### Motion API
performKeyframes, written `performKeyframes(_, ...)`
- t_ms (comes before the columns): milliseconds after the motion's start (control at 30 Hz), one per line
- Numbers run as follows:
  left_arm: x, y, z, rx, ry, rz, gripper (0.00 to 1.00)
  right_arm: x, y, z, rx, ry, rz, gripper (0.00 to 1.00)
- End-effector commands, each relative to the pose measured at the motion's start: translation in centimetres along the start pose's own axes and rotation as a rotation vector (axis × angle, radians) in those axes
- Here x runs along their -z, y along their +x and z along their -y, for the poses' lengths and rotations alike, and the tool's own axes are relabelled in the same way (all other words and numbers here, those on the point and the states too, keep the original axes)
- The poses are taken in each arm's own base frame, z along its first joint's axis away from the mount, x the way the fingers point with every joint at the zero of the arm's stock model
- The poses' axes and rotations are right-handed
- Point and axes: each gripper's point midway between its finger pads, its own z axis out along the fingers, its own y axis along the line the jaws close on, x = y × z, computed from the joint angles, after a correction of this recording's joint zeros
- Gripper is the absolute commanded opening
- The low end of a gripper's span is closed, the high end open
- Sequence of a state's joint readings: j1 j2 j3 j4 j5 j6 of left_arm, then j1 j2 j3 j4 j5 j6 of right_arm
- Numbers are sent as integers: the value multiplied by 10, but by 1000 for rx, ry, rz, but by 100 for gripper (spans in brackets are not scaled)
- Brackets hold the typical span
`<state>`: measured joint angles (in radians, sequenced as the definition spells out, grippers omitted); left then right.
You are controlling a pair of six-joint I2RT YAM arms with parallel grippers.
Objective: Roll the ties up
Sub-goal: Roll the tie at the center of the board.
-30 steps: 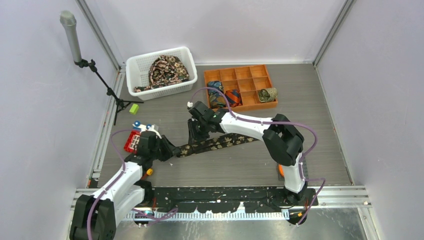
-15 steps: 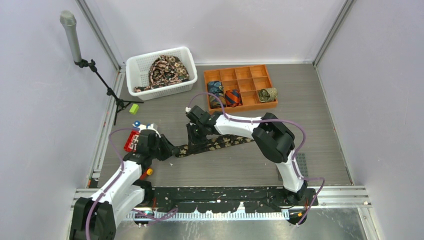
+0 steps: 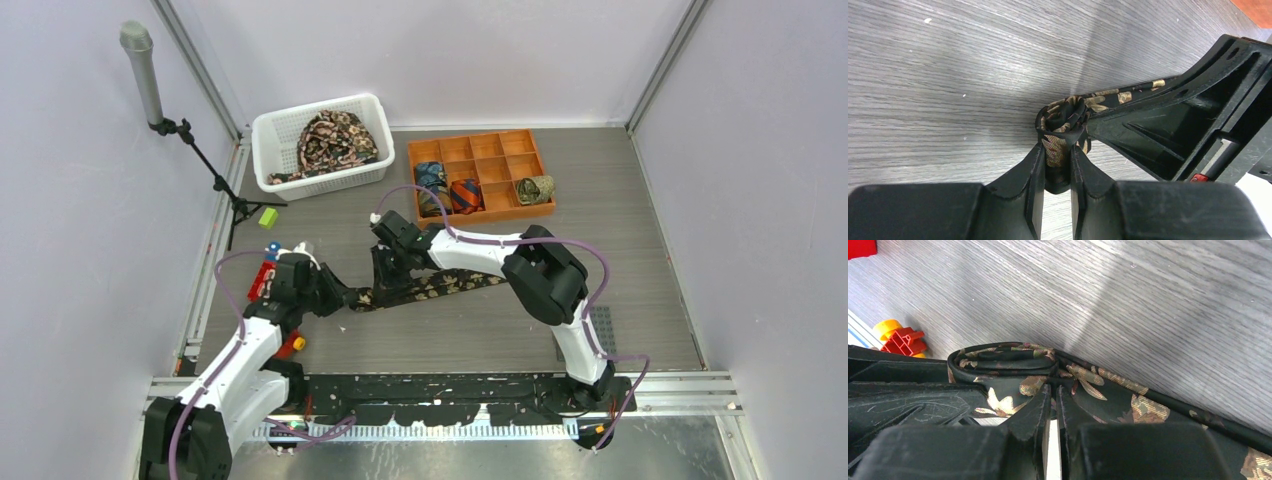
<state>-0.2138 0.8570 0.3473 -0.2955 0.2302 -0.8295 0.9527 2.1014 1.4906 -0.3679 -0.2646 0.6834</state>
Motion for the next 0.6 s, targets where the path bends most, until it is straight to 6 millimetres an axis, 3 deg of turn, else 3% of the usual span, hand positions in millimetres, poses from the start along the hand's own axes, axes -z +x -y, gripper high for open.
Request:
performKeyframes(0, 8, -16, 24, -16, 63, 33, 3, 0, -8, -17, 8, -51, 21, 14)
performKeyframes(567, 16, -19, 39, -32, 94, 6, 1, -8, -5, -43, -2, -118, 22, 14)
